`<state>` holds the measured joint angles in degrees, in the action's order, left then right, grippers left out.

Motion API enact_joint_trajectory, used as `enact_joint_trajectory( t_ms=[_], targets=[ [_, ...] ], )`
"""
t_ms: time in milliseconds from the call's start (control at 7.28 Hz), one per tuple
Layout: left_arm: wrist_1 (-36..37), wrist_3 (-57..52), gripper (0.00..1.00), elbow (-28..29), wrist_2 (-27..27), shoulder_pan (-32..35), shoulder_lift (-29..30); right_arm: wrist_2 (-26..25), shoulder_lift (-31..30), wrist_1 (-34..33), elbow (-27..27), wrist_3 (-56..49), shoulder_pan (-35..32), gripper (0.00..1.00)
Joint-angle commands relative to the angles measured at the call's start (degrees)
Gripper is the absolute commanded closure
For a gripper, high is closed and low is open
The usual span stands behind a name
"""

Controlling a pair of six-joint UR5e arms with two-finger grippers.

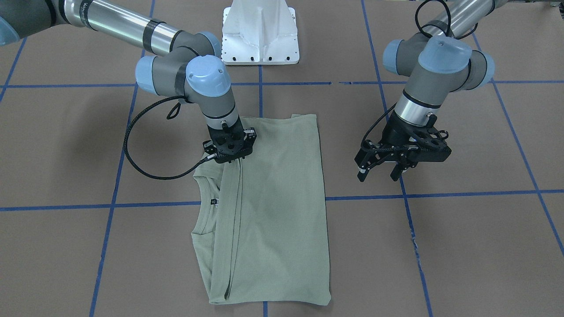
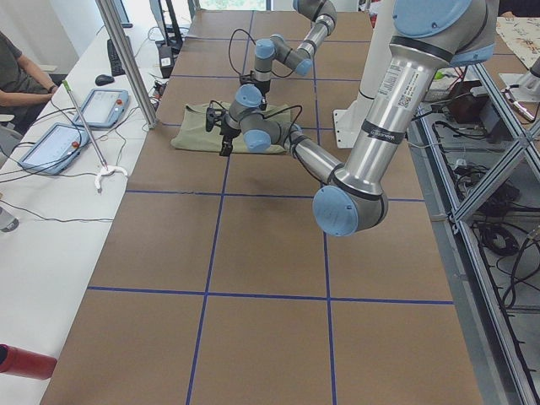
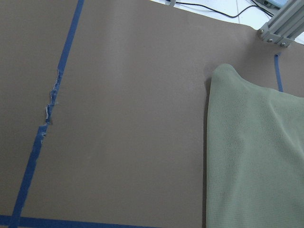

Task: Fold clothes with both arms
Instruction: 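Press the shirt flat with the right gripper while the left arm holds still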

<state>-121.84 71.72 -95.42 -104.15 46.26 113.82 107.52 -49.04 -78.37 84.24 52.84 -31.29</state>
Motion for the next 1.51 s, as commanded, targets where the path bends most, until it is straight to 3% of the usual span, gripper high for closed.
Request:
enact_joint_trajectory(
  t_ms=[0,275,412,549,687,1099,1236,1374],
  targets=[
    [0.0,0.0,0.00,0.1,-0.1,0.1,0.0,-0.1,0.2,0.1,0.0,0.0,1.0,0.55],
    [0.0,0.0,0.00,0.1,-0.1,0.0,0.0,-0.2,0.1,0.1,0.0,0.0,1.4,0.60],
    [-0.1,0.0,0.00,0.2,-0.1,0.0,0.0,-0.2,-0.1,0.1,-0.1,0.0,1.4,0.71],
    [-0.1,0.0,0.00,0.2,-0.1,0.0,0.1,-0.4,-0.3,0.1,0.0,0.0,1.3,0.90],
    [-0.1,0.0,0.00,0.2,-0.1,0.0,0.1,-1.1,-0.5,0.1,0.0,-0.1,1.3,0.96],
    [-0.1,0.0,0.00,0.2,-0.1,0.0,0.1,-1.1,-1.0,0.1,0.0,0.0,1.3,0.92],
    [-0.1,0.0,0.00,0.2,-0.1,0.0,0.1,-1.1,-1.0,0.1,0.0,0.0,1.3,1.00],
    [-0.1,0.0,0.00,0.2,-0.1,0.0,0.1,-1.1,-1.2,0.1,0.8,0.1,1.1,1.00]
  ],
)
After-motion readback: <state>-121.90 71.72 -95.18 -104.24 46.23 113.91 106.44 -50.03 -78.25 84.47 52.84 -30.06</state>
